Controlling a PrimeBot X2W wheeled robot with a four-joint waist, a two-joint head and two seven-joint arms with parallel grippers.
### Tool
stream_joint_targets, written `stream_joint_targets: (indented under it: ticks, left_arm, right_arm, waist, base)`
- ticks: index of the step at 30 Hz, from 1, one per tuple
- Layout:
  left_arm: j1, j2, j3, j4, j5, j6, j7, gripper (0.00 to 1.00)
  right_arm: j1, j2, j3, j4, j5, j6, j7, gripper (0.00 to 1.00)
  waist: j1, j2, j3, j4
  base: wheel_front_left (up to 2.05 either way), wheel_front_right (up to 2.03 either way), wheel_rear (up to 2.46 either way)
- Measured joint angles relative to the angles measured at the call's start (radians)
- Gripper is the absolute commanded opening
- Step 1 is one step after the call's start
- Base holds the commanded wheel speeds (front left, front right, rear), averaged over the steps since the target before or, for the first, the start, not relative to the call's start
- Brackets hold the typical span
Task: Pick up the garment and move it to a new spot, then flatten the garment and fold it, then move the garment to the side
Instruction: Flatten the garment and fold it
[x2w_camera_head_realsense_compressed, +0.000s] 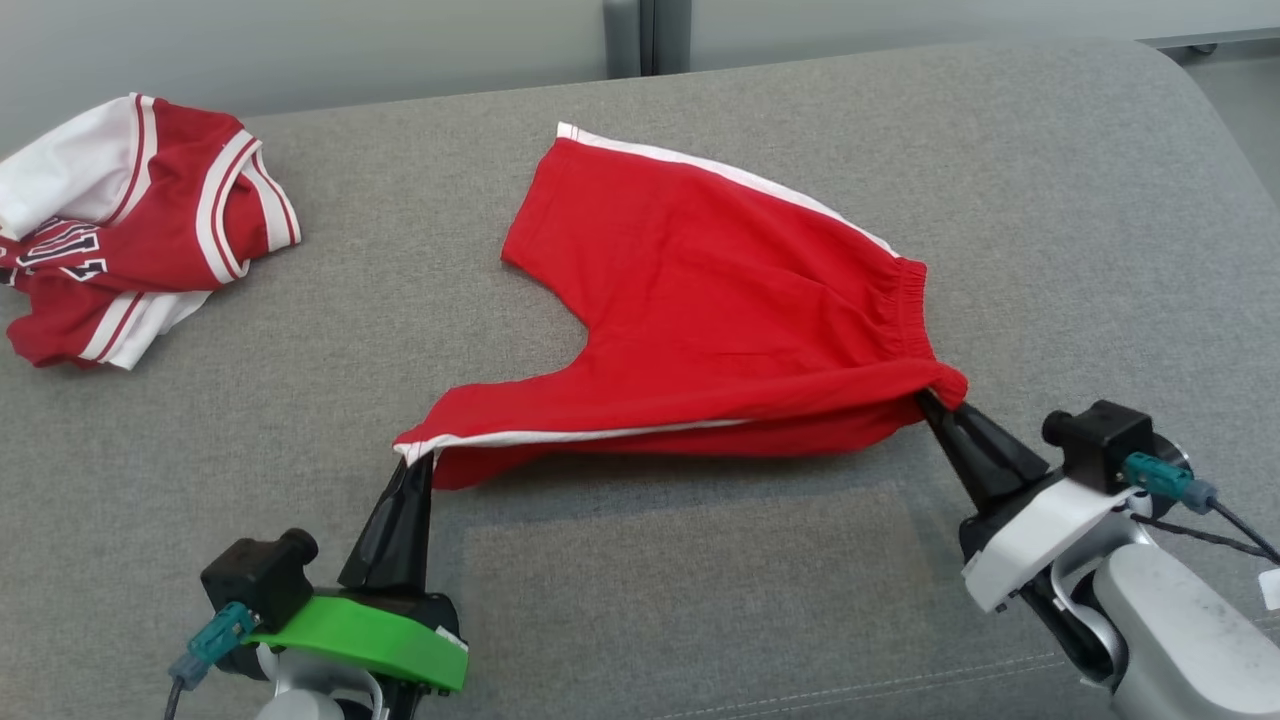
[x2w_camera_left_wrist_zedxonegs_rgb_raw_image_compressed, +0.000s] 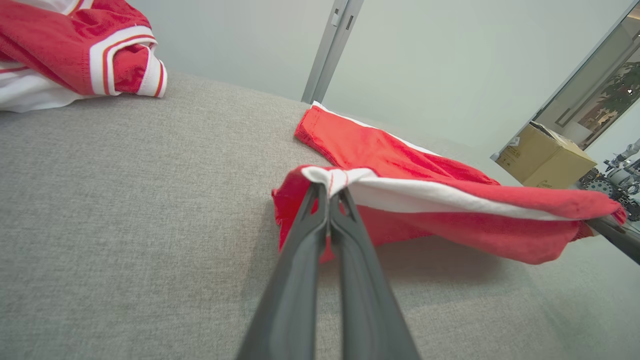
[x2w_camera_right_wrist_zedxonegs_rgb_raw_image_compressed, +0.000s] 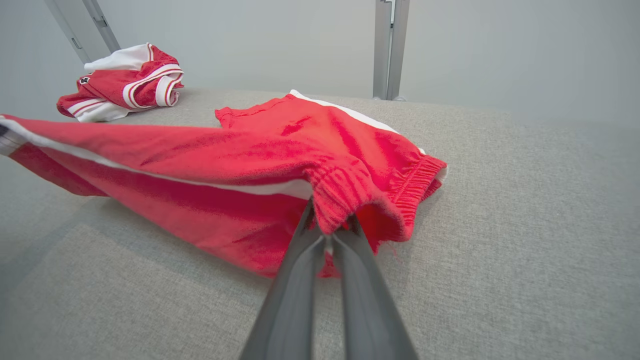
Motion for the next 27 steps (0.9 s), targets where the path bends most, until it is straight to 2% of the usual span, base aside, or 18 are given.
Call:
stream_joint_targets:
  ticks: [9,14,17,19,24,27]
  left_arm:
    - [-0.001,-0.001,-0.006,-0.150,0.022,-0.009,-0.003,0.00]
    - [0.000,-0.001,-0.048,-0.246,0.058,-0.010,-0.003,0.00]
    - [0.003,-0.001,-0.070,-0.300,0.069,-0.012,-0.004,0.00]
    - [0.025,-0.001,-0.078,-0.332,0.069,-0.013,-0.006,0.00]
    - [0.088,0.002,-0.077,-0.299,0.067,-0.008,-0.004,0.00]
    - [0.094,0.024,-0.068,-0.260,0.068,-0.008,0.015,0.00]
  right_arm:
    - [0.006,-0.075,-0.132,-0.128,-0.005,0.001,0.000,0.00]
    - [0.053,-0.115,-0.168,-0.159,-0.009,0.001,-0.001,0.00]
    - [0.096,-0.132,-0.155,-0.165,-0.007,0.000,-0.001,0.00]
    - [0.141,-0.148,-0.109,-0.157,0.017,0.000,-0.001,0.00]
    - [0.192,-0.163,0.005,-0.147,0.086,0.000,0.014,0.00]
    - [0.185,-0.170,0.033,-0.156,0.111,0.000,0.015,0.00]
  waist:
    - [0.0000,0.0000,-0.040,-0.002]
    - [0.0000,0.0000,-0.058,0.010]
    - [0.0000,0.0000,-0.068,0.020]
    - [0.0000,0.0000,-0.075,0.028]
    - [0.0001,0.0000,-0.069,0.028]
    - [0.0000,0.0000,-0.053,0.022]
  base:
    - [0.00,0.00,0.00]
    - [0.00,0.00,0.00]
    - [0.00,0.00,0.00]
    - [0.00,0.00,0.00]
    - [0.00,0.00,0.00]
    - [0.00,0.00,0.00]
